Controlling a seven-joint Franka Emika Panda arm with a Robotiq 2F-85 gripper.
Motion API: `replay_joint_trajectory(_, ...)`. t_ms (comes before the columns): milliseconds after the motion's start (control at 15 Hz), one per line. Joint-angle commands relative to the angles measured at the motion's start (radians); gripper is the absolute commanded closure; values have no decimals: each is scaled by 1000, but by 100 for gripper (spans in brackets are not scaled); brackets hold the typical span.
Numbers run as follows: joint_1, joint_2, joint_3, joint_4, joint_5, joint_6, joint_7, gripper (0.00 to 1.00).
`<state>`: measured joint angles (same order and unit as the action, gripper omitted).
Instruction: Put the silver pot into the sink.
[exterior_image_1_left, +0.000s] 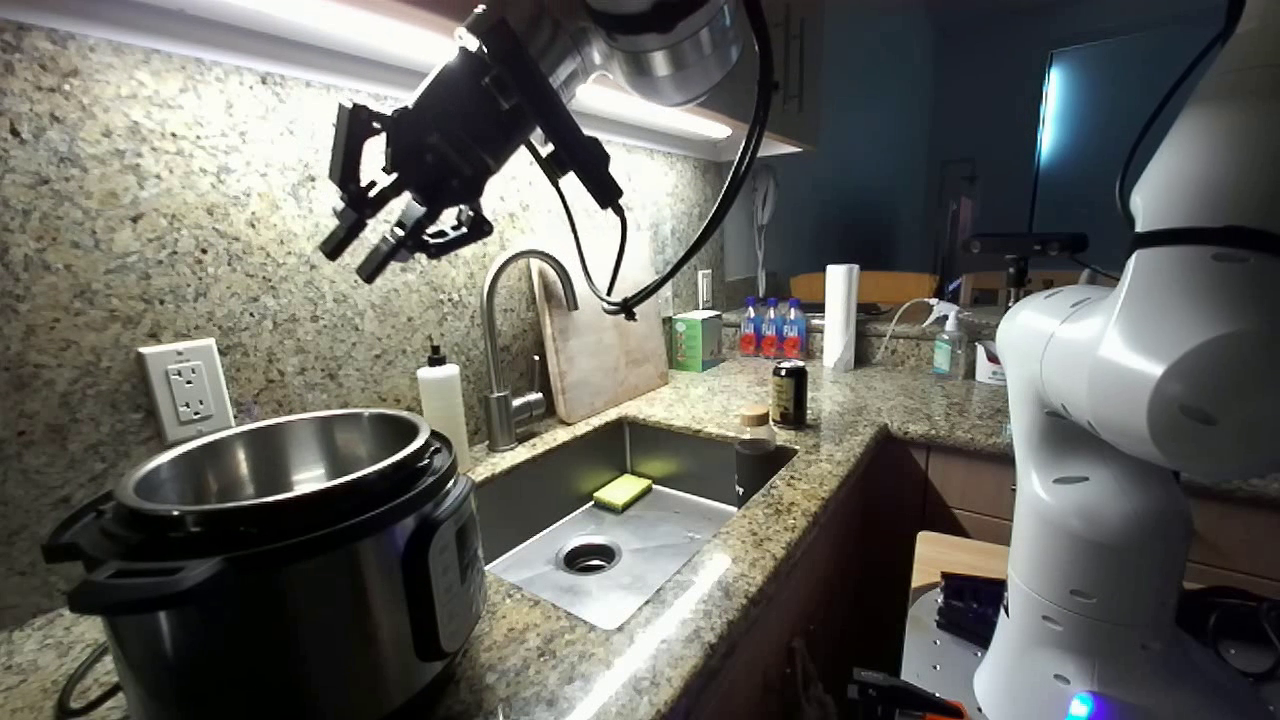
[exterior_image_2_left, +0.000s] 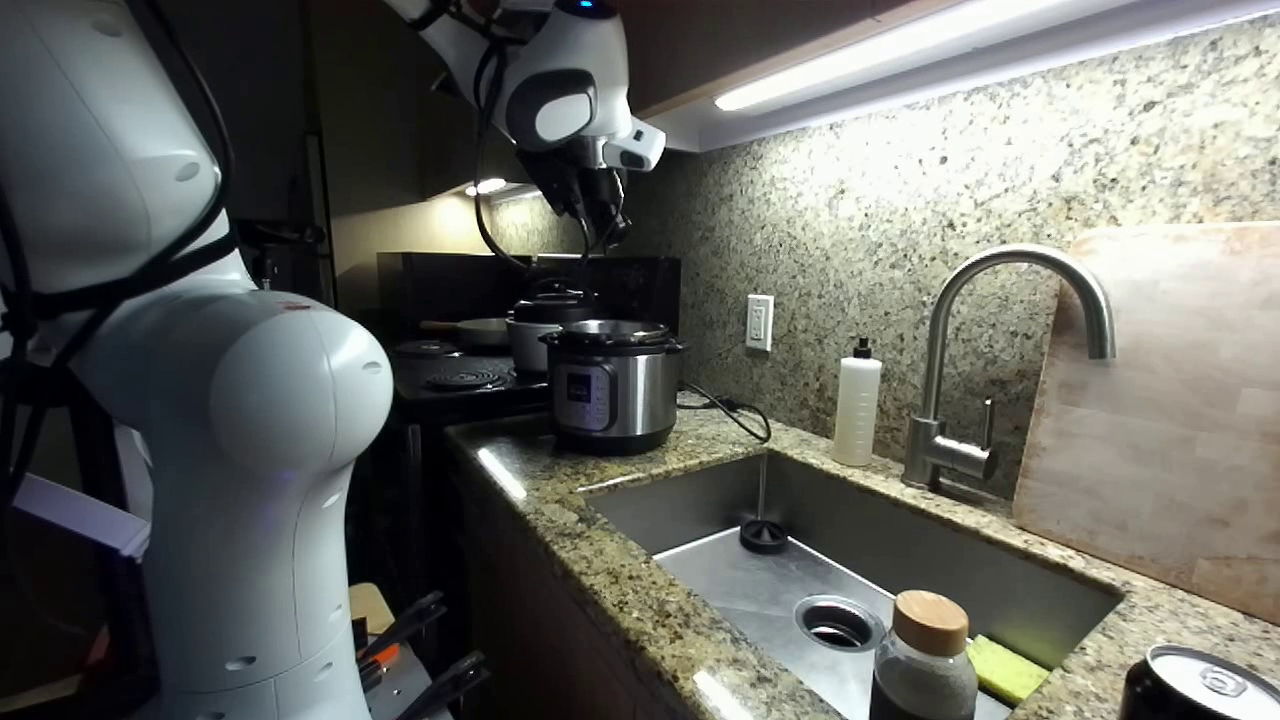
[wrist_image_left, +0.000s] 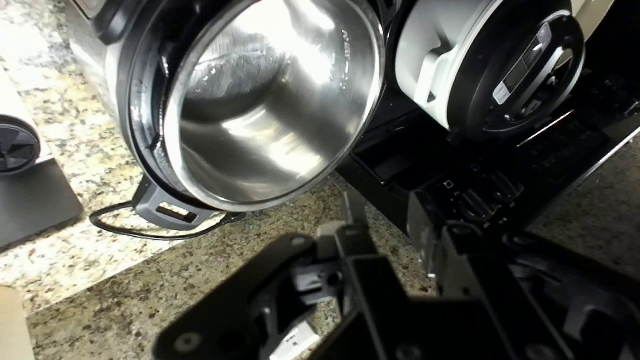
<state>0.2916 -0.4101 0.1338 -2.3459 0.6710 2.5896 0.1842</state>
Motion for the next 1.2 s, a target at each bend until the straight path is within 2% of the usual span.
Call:
replay_joint_trajectory(0,-9,-47,-19,-66,44,-9,-18,39)
replay_joint_trajectory(400,-10,-73,-61,-162,116,-10,-44,2)
replay_joint_trajectory(733,-4,-41,-76,-188,199,-12,-96,0)
replay_joint_trajectory(1133,-4,20,-63,-169,281,-21,-160,0)
